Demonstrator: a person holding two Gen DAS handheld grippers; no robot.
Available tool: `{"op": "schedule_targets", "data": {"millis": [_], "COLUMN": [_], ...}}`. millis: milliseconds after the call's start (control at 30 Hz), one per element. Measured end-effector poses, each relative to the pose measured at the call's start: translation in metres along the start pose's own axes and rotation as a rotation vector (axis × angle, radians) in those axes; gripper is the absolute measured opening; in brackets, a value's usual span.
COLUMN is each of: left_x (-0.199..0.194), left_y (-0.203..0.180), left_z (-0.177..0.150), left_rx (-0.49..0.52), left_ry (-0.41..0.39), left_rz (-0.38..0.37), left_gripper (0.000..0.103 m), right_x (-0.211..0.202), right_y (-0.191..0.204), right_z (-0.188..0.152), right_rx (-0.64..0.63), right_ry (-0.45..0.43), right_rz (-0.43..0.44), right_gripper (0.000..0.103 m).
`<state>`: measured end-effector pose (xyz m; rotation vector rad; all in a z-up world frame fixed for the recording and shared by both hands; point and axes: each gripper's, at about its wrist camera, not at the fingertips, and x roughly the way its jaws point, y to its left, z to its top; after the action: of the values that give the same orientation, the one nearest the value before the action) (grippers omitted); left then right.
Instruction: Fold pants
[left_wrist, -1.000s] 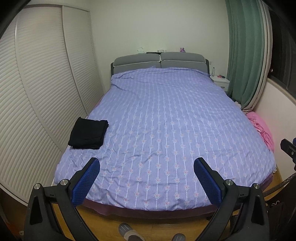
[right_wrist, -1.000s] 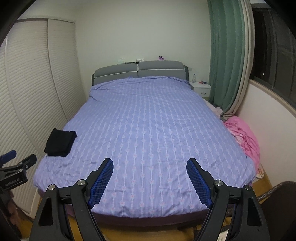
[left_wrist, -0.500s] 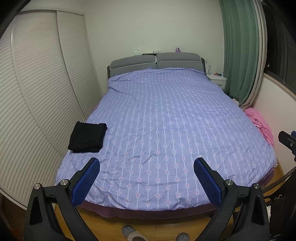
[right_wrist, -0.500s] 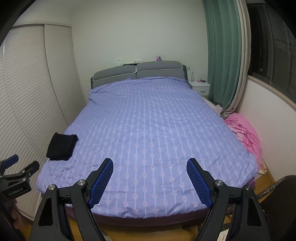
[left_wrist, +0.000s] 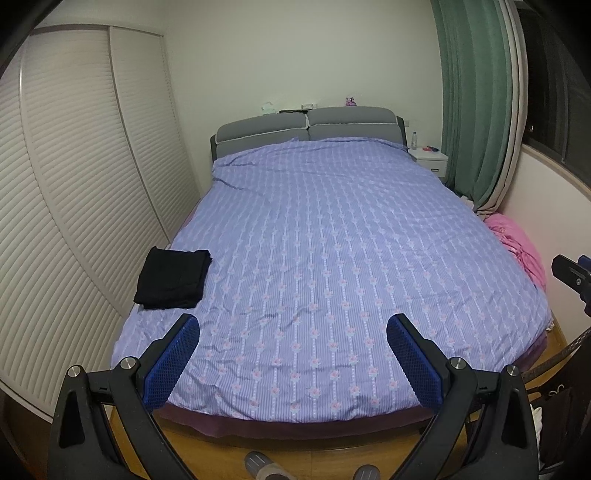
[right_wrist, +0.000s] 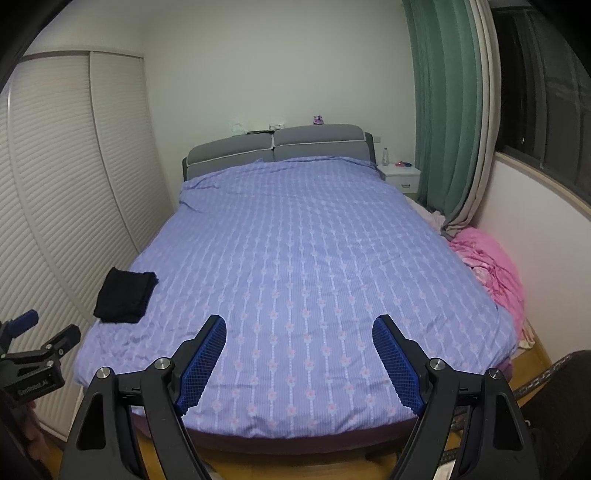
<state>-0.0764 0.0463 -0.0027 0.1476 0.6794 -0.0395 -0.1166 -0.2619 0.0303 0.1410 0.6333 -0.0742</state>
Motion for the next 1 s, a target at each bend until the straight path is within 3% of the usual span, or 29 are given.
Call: {"op": "schedule_targets", "data": {"millis": [1000], "left_x": [-0.0026], "left_y": [0.0036], "left_z": [0.0032], "left_rx": [-0.007], "left_ry": [-0.013], "left_rz": [-0.003], "left_gripper": [0.103], "right_x": [-0.0007], "right_y": [0.0056], "right_z": [0.0003], "right_rx": [-0.021], "right_ry": [-0.006], "right_rz": [0.011], "right_gripper": [0.083]}}
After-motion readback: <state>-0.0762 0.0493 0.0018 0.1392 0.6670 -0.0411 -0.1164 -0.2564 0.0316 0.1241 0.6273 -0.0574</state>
